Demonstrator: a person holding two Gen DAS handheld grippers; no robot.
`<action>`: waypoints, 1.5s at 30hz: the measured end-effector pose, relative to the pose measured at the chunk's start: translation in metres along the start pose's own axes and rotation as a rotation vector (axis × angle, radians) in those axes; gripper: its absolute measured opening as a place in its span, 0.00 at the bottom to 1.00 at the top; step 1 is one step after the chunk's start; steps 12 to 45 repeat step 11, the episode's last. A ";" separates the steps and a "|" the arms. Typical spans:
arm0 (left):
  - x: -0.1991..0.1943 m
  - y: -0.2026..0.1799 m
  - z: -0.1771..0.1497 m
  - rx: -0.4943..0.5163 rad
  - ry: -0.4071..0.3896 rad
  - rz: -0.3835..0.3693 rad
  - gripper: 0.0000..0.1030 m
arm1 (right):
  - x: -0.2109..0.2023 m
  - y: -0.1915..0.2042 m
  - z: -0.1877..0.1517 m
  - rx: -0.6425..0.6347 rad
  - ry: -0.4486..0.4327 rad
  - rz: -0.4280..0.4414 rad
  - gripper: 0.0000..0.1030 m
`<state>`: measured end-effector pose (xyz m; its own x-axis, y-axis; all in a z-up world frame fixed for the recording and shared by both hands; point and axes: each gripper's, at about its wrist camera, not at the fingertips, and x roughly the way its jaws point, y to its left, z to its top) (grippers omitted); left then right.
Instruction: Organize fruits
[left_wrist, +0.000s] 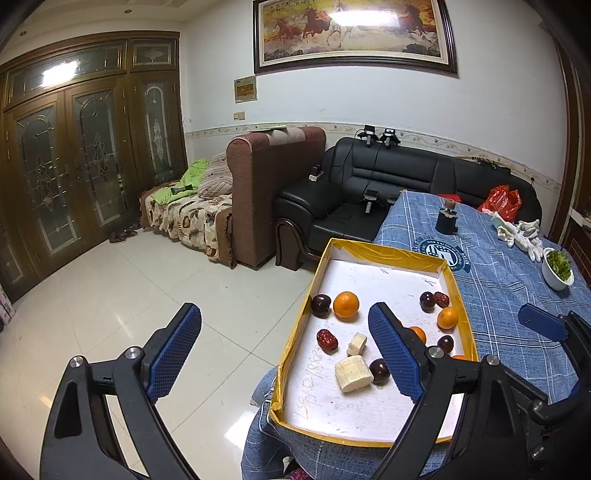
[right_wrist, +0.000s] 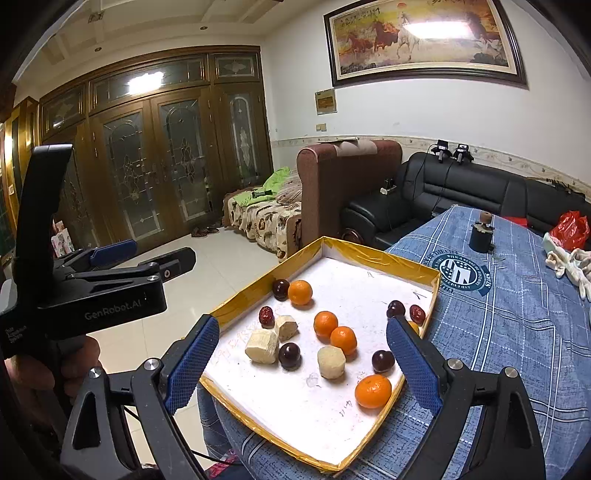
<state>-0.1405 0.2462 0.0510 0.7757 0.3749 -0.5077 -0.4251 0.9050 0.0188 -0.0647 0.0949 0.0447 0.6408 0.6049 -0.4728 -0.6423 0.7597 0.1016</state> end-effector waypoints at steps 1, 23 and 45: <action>-0.001 0.001 0.000 -0.001 -0.001 -0.002 0.90 | 0.001 0.001 0.000 -0.002 0.000 0.001 0.90; -0.007 -0.002 0.003 0.013 -0.036 -0.013 0.90 | 0.003 0.004 -0.002 -0.005 -0.001 0.006 0.90; -0.007 -0.002 0.003 0.013 -0.036 -0.013 0.90 | 0.003 0.004 -0.002 -0.005 -0.001 0.006 0.90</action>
